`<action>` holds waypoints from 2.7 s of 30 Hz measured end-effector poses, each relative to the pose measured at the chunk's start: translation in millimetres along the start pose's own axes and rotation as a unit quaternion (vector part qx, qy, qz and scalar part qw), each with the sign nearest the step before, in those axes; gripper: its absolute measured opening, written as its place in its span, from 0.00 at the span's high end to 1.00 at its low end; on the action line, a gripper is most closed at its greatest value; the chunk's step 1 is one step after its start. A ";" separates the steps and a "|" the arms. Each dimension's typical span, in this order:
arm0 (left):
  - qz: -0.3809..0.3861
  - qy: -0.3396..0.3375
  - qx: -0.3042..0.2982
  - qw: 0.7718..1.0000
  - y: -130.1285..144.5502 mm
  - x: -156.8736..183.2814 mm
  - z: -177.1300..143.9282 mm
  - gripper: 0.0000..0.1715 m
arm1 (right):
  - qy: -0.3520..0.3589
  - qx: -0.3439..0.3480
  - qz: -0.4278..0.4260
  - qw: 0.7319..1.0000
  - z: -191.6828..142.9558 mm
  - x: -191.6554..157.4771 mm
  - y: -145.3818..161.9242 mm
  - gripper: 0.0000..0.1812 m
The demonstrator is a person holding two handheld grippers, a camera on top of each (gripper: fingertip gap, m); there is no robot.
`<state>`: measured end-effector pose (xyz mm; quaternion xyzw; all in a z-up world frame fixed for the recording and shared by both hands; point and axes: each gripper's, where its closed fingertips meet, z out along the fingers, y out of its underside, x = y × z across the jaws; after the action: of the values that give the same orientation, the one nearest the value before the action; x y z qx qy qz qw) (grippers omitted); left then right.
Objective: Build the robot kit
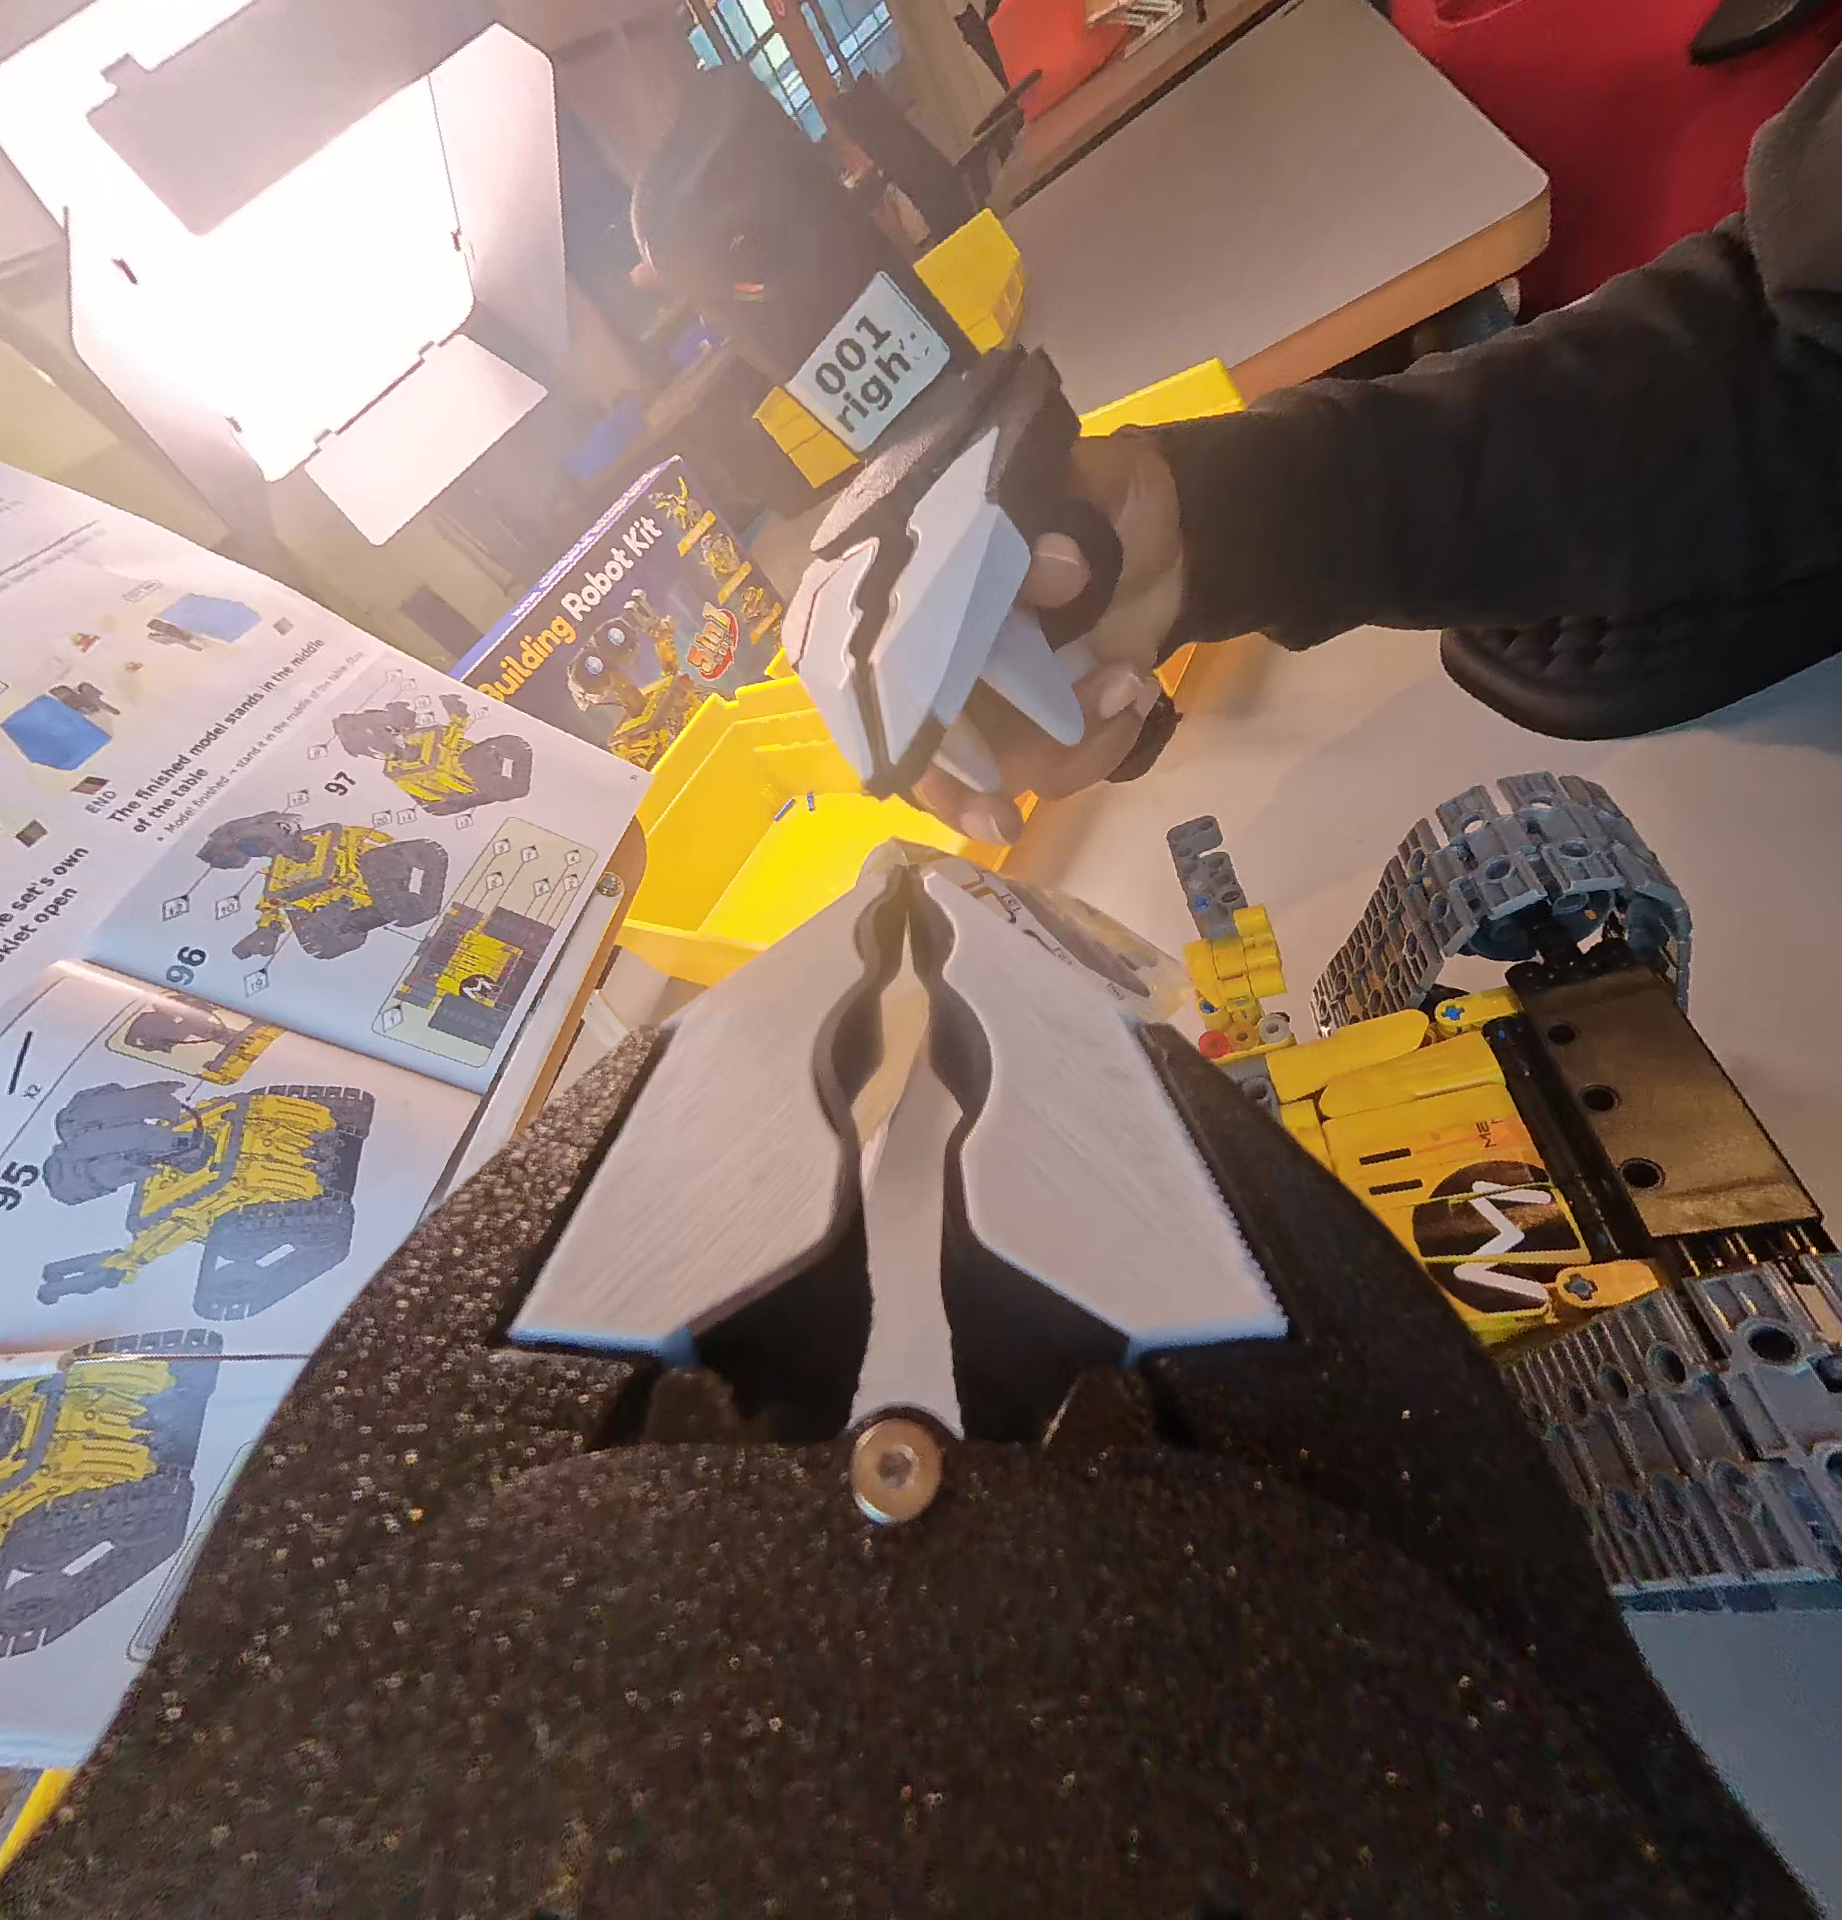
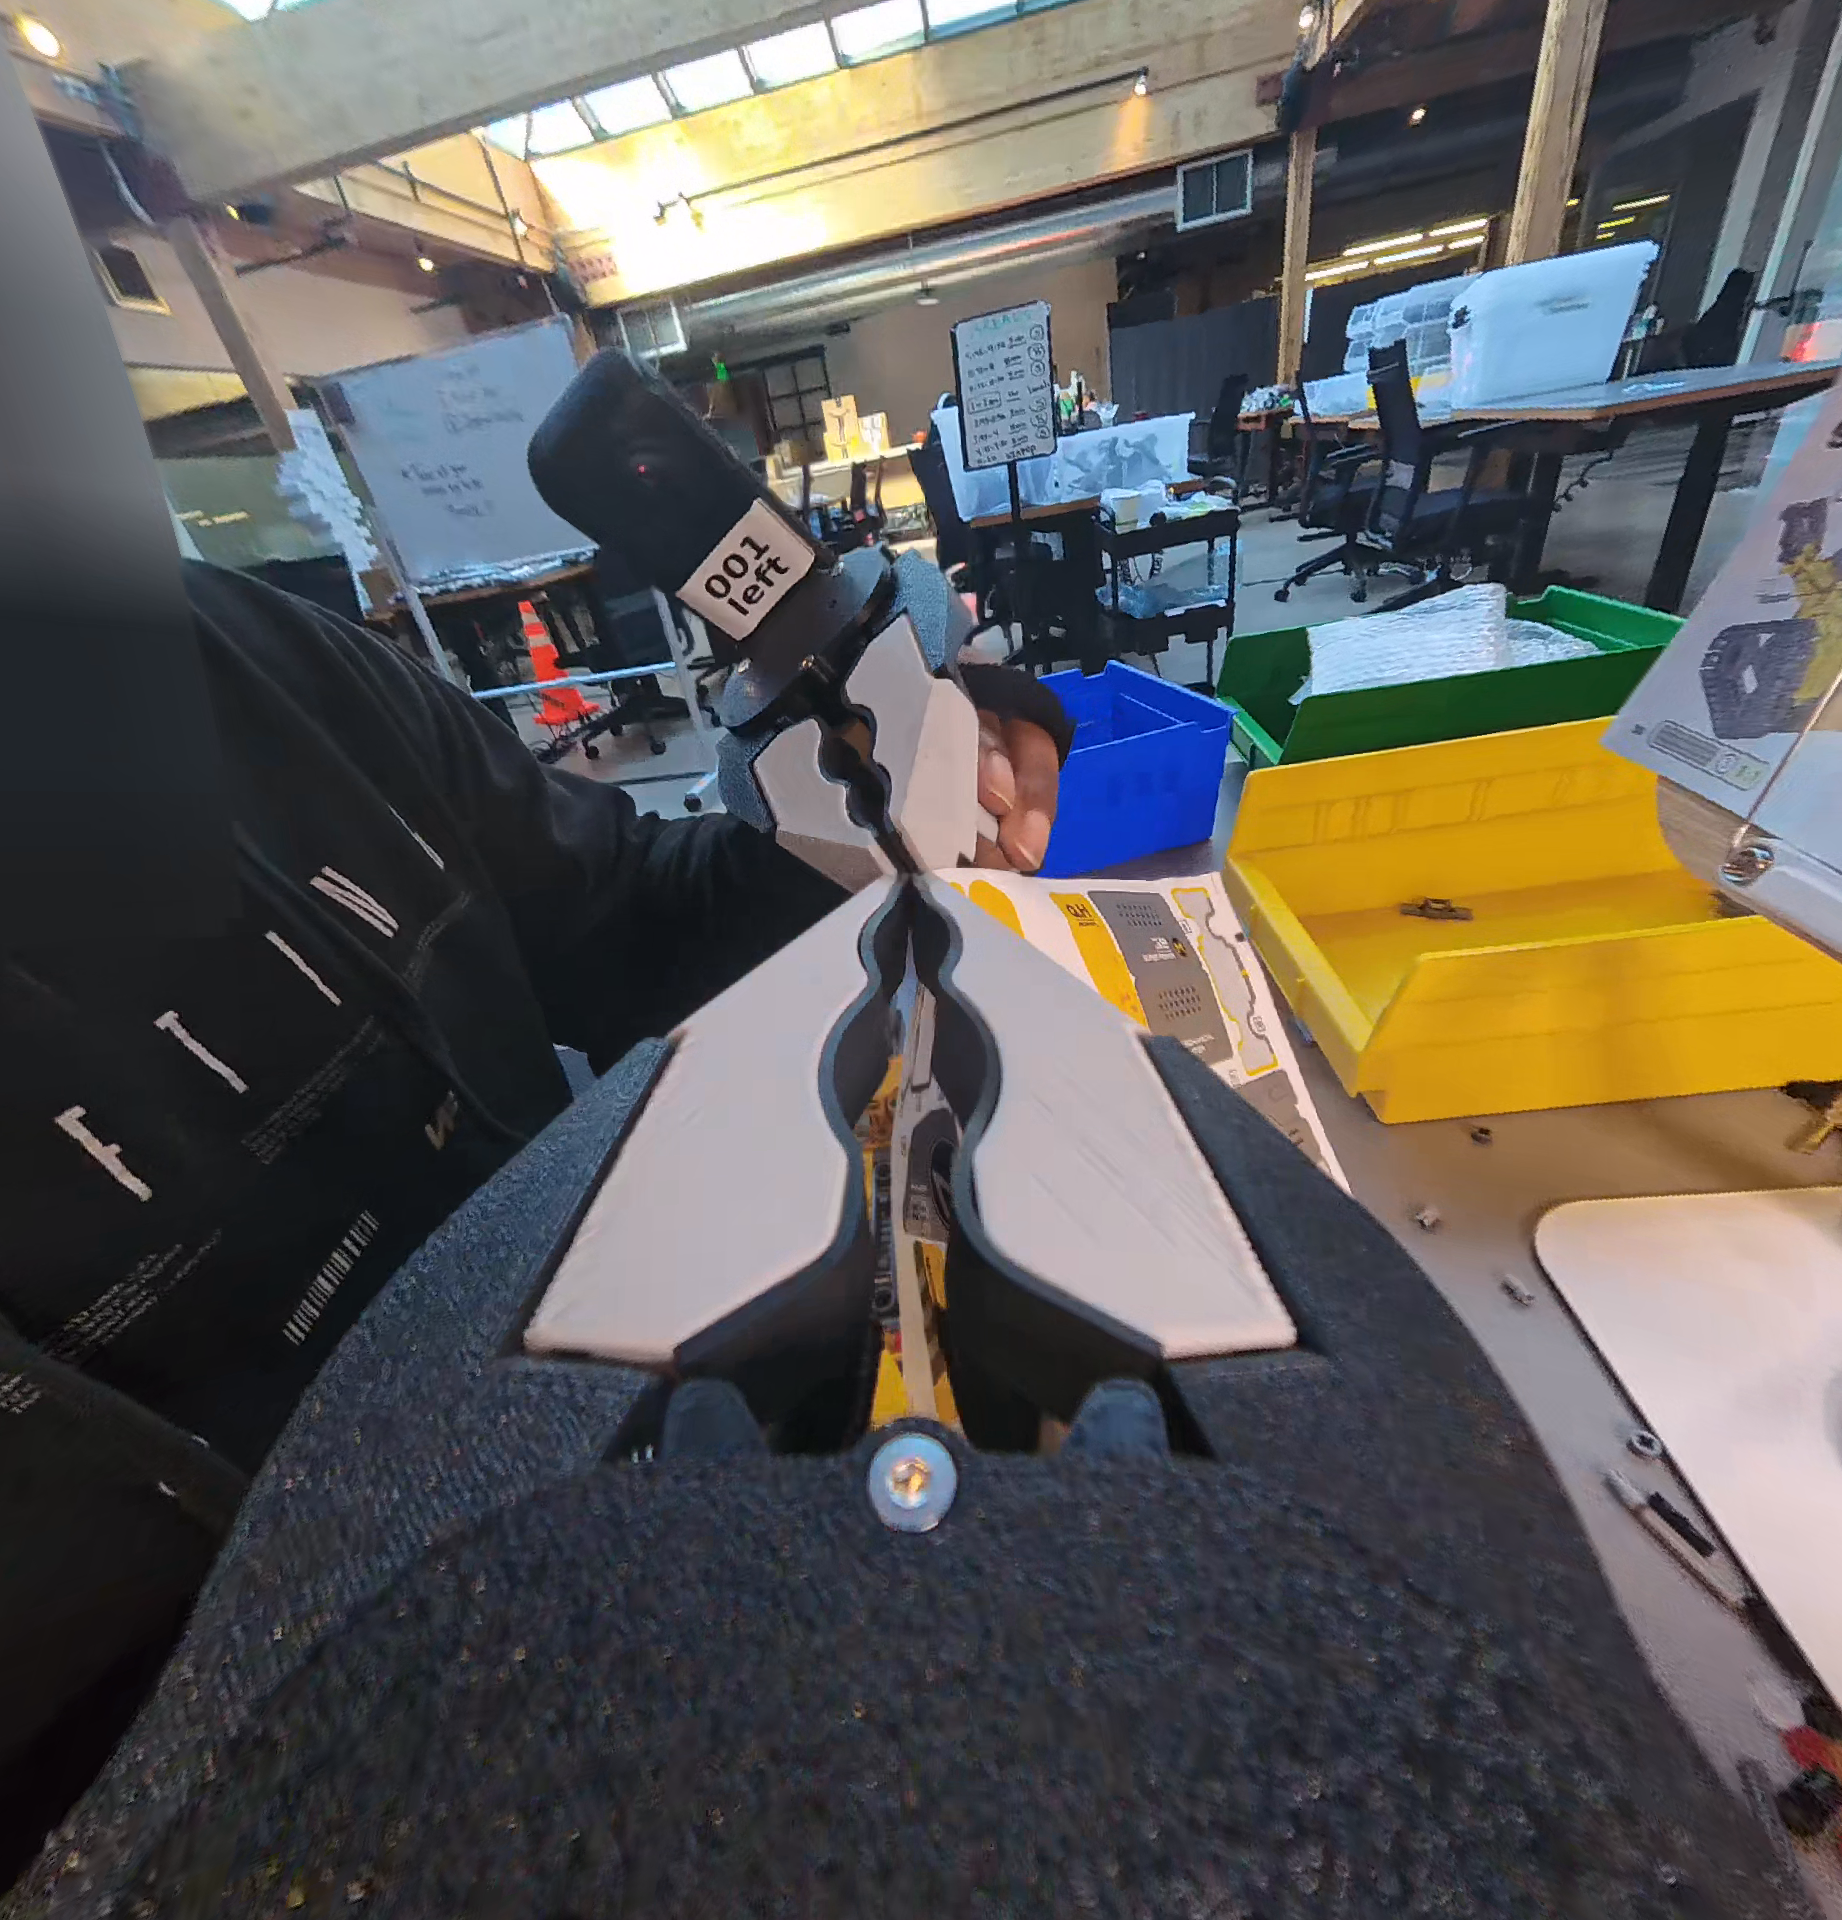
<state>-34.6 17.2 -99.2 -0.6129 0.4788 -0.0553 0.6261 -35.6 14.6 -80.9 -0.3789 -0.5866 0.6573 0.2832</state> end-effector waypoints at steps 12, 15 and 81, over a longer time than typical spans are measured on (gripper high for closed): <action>0.007 0.003 0.003 1.000 -2.1 3.4 1.3 1.00 | 0.046 -0.047 -0.093 0.993 6.9 -0.8 6.9 0.96; 0.012 0.002 0.003 1.000 -2.7 4.4 1.8 1.00 | 0.042 -0.046 -0.082 0.995 5.7 0.0 7.2 0.99; 0.070 -0.019 0.045 0.996 -17.6 6.1 -1.3 1.00 | -0.070 0.017 0.080 0.994 3.8 -13.1 -0.1 1.00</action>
<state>-23.1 8.0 -87.8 -0.5500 0.5055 -0.0209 0.6645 -31.6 1.8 -78.5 -0.3733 -0.5614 0.7126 0.1941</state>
